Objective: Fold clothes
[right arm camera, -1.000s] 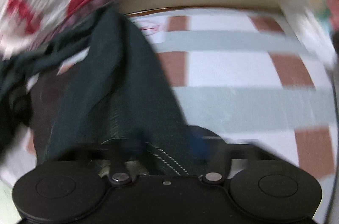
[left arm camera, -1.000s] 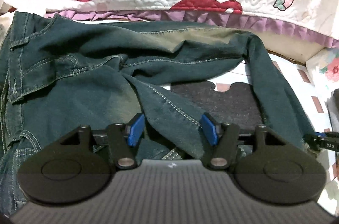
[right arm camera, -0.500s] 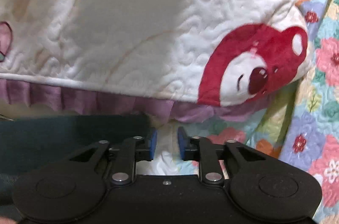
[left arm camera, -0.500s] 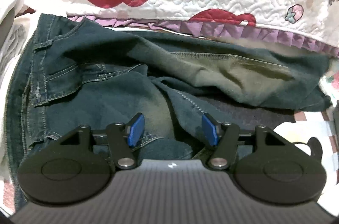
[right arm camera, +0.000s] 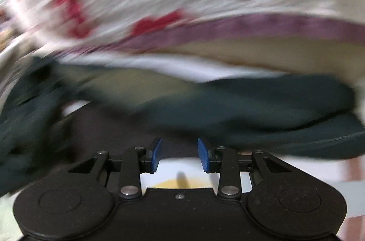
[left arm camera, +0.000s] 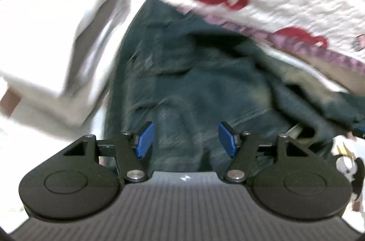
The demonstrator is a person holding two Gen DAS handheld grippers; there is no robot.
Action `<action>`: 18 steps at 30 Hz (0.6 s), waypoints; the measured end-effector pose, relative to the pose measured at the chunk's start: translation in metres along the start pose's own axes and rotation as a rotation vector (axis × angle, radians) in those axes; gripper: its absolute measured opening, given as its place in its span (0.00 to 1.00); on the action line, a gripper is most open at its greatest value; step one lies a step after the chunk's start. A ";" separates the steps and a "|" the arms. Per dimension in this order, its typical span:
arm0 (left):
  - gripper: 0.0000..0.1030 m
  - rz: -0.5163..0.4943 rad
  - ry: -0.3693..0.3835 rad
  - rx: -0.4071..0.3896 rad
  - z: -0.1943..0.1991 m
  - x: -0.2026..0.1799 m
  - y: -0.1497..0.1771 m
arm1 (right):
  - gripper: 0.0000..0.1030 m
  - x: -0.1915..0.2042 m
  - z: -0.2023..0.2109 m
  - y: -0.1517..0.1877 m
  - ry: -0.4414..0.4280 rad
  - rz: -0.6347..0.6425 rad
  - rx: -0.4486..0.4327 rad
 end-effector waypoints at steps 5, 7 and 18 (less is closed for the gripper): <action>0.67 -0.103 0.011 0.108 -0.009 0.000 0.021 | 0.46 0.081 -0.032 0.018 -0.240 -0.073 0.143; 0.67 -0.065 0.021 0.142 -0.013 0.005 0.028 | 0.48 0.107 -0.042 0.024 -0.309 -0.119 0.196; 0.66 0.264 0.052 0.150 -0.013 0.056 0.028 | 0.50 0.218 -0.063 0.044 -0.459 -0.224 0.325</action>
Point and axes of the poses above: each gripper's, at about its wrist camera, not at the fingertips, and z roughly against the way its jaws point, x to its left, y to its underside, the point moved 3 cm from there along -z, roughly the way its jaws point, and after that the axes turned 9 degrees about -y, right-handed, at the moved point
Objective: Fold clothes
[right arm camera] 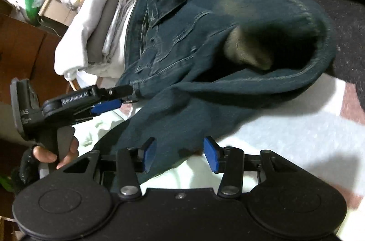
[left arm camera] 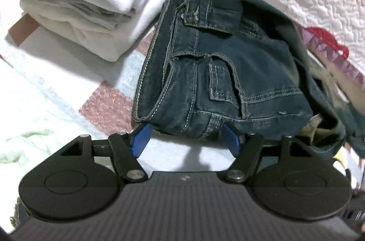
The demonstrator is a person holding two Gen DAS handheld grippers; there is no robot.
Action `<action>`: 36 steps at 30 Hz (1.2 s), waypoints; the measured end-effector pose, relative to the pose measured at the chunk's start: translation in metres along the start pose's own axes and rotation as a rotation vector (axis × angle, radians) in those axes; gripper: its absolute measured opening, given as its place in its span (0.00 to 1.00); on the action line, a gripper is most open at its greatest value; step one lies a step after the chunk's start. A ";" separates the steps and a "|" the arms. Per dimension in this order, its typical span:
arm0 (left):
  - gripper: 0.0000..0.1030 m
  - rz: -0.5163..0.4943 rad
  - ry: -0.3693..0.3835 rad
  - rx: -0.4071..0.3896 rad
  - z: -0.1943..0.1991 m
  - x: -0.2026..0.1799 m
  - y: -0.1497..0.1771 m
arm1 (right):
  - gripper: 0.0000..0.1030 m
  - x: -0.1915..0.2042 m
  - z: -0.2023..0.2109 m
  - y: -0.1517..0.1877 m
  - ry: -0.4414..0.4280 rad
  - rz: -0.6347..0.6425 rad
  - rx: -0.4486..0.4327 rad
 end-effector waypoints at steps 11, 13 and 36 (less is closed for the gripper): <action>0.64 -0.117 0.165 -0.041 0.033 -0.014 0.042 | 0.55 -0.005 0.017 -0.002 0.144 0.160 -0.043; 0.65 -0.203 0.143 -0.024 0.029 -0.022 0.052 | 0.55 -0.010 0.029 -0.005 0.175 0.188 -0.071; 0.20 -0.507 0.093 -0.042 0.009 -0.071 0.075 | 0.56 -0.054 0.056 -0.041 0.319 0.295 -0.260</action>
Point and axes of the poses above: each gripper's, at about its wrist camera, not at the fingertips, and z roughly against the way its jaws point, x to its left, y to its underside, the point moved 3 cm from there along -z, roughly the way its jaws point, and after that the axes turned 9 degrees about -y, right-handed, at the moved point
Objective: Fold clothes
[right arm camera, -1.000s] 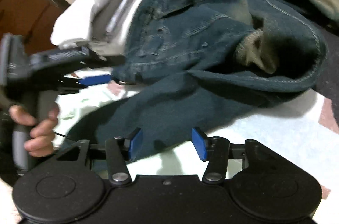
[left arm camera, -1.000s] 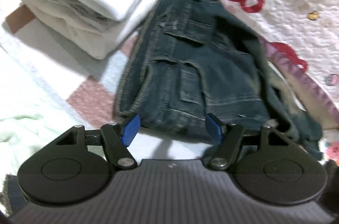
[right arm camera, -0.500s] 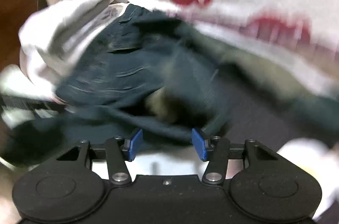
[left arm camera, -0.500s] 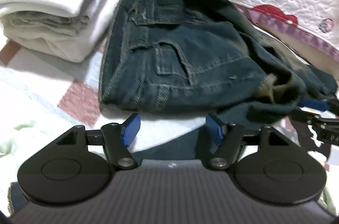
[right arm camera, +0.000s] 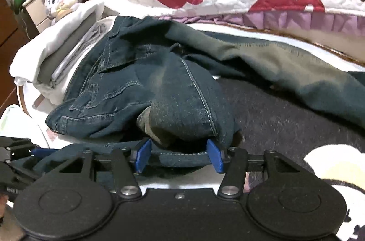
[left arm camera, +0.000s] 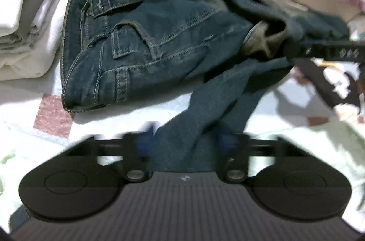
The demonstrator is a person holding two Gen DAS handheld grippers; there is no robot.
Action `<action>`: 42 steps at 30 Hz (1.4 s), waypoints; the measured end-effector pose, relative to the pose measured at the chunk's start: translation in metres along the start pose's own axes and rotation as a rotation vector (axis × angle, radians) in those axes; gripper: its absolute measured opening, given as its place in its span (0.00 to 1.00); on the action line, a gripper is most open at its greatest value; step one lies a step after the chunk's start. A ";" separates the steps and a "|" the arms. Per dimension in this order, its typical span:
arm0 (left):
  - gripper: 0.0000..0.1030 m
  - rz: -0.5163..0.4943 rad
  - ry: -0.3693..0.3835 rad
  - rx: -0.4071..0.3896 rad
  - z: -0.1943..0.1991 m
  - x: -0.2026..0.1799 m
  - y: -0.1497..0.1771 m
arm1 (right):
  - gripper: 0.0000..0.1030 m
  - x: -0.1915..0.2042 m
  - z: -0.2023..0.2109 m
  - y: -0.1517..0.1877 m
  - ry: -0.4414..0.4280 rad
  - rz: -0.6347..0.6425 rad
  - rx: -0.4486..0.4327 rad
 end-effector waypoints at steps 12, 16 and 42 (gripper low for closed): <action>0.10 0.205 0.551 -0.056 0.060 -0.060 -0.054 | 0.57 -0.015 0.099 -0.012 0.060 0.086 -0.134; 0.09 0.144 0.718 -0.051 0.071 -0.116 -0.079 | 0.57 -0.039 0.141 -0.021 0.058 -0.026 -0.189; 0.57 0.167 -0.116 -0.064 -0.004 0.049 -0.045 | 0.59 -0.084 0.110 0.092 0.083 -0.451 0.033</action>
Point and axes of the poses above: each gripper's, at about its wrist camera, not at the fingertips, and z roughly against the way its jaws point, x to its left, y to its underside, the point moved 3 cm from there along -z, roughly the way its jaws point, and after that the axes turned 9 degrees about -y, right-handed, at the moved point
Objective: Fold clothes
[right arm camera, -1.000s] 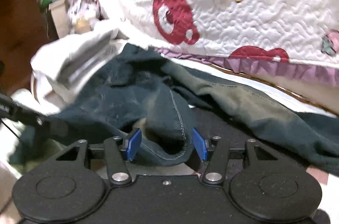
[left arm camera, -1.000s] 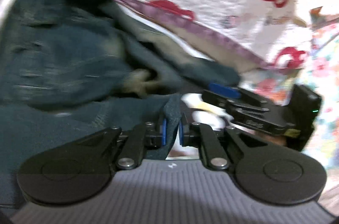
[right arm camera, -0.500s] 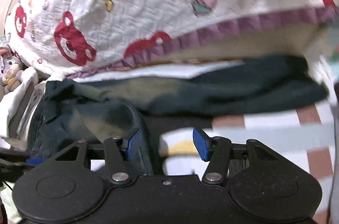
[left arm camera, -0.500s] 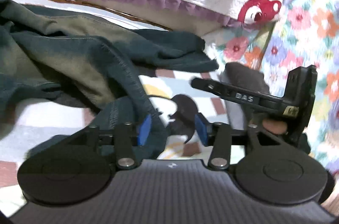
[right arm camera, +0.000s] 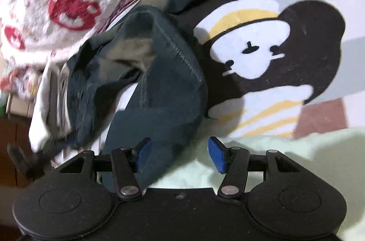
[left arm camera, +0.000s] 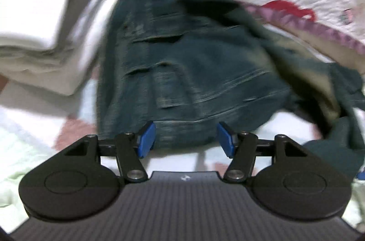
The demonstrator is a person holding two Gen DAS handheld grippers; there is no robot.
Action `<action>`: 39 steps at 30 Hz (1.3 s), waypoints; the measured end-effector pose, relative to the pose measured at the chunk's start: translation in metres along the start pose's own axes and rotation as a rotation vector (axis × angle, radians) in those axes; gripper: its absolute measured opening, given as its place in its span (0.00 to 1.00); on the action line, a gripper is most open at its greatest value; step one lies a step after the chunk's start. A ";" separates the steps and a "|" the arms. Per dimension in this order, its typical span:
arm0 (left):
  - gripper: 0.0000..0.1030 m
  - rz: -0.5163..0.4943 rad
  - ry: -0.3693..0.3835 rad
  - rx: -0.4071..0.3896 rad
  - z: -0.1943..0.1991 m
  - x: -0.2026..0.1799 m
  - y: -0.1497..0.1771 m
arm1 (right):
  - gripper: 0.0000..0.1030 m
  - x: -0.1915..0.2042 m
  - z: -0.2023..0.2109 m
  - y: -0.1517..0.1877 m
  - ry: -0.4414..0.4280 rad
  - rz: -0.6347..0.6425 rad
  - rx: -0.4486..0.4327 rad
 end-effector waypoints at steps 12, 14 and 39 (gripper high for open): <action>0.57 -0.029 0.038 -0.125 0.008 -0.008 -0.013 | 0.04 0.055 0.058 -0.043 0.257 0.411 -0.118; 0.57 -0.024 0.043 -0.144 0.010 -0.008 -0.014 | 0.04 0.043 0.084 -0.064 0.438 0.511 -0.167; 0.60 -0.489 -0.022 -0.181 -0.004 -0.108 0.013 | 0.55 -0.062 0.059 -0.043 0.578 0.496 -0.092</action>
Point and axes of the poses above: each gripper's, at about its wrist camera, not at the fingertips, and z roughly against the way its jaws point, x to its left, y to its underside, the point moved 3 cm from there along -z, roughly the way its jaws point, and after that the axes turned 9 degrees about -y, right-handed, at the moved point
